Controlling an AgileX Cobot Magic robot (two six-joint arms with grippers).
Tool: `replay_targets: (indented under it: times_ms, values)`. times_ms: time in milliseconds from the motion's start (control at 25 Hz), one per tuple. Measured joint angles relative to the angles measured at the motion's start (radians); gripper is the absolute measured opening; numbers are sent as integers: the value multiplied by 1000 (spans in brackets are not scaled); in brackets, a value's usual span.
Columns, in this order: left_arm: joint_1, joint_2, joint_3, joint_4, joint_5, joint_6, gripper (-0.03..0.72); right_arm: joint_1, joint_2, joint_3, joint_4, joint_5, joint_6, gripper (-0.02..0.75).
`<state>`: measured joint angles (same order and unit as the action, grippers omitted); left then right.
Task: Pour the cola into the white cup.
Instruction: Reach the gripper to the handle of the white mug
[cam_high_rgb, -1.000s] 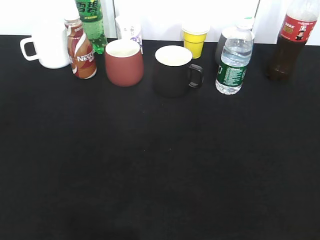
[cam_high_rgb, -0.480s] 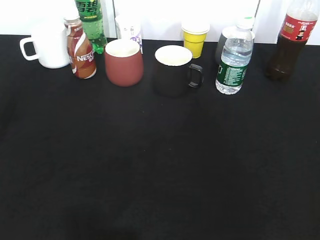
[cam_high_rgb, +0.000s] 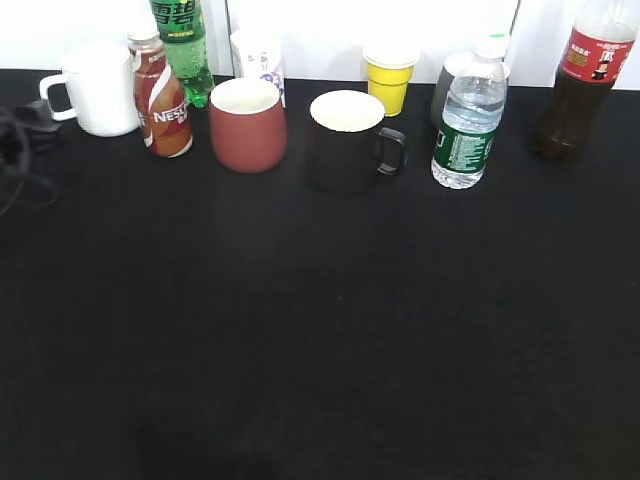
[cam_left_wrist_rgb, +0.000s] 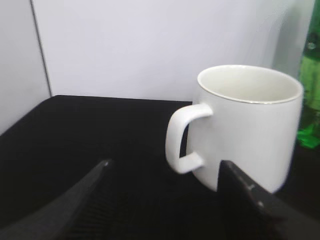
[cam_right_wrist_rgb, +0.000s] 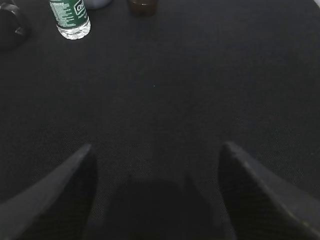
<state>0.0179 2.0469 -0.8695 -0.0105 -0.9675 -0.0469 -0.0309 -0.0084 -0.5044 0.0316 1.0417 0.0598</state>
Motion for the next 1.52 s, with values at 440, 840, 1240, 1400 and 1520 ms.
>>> replay_targets:
  times_ms: [440,840,1240,1400,1520]
  values:
    - [4,214,-339,-29,129,0,373,0,0,0,0,0,0,572]
    - [61,213,-395,54,220,-60,373,0,0,0,0,0,0,572]
    - [114,283,-579,380,296,-287,332,0,0,0,0,0,0,572]
    - [128,293,-605,473,306,-338,302,0,0,0,0,0,0,572]
    - [128,330,-647,478,300,-378,303,0,0,0,0,0,0,572]
